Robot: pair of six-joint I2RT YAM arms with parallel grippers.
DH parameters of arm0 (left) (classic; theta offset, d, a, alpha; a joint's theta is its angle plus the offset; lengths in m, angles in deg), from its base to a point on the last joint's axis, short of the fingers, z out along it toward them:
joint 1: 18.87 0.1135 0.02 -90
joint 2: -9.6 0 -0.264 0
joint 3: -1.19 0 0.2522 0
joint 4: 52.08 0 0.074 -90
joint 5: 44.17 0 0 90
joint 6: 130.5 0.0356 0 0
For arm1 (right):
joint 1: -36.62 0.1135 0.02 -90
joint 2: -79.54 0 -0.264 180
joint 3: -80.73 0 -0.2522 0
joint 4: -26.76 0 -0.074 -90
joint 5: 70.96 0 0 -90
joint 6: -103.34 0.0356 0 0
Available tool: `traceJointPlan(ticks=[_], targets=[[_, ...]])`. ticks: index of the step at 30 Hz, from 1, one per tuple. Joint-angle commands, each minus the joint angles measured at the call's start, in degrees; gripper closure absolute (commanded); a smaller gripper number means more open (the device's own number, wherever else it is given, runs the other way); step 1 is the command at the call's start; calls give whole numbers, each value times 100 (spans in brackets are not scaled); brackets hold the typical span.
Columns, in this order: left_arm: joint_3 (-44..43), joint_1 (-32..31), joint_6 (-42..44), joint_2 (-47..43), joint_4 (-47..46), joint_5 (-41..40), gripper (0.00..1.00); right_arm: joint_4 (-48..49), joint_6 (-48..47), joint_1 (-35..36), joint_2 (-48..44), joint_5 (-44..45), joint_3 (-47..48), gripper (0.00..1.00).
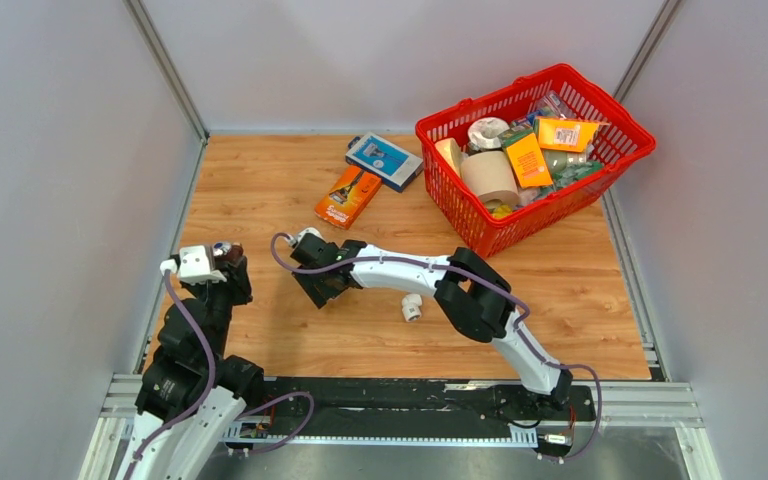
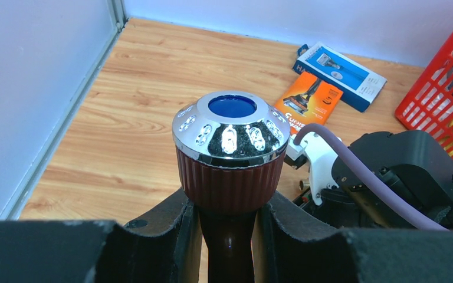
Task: Install the water faucets
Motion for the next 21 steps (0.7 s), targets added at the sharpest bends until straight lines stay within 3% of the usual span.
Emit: traceJointPlan(ticks=[1,21], targets=[[-2,24,86,52,-289,9,100,-282,-52,-3,109,248,260,29],[-10,24,104,184,-289,124,100,-343,-87,-12,30,99,568,39]])
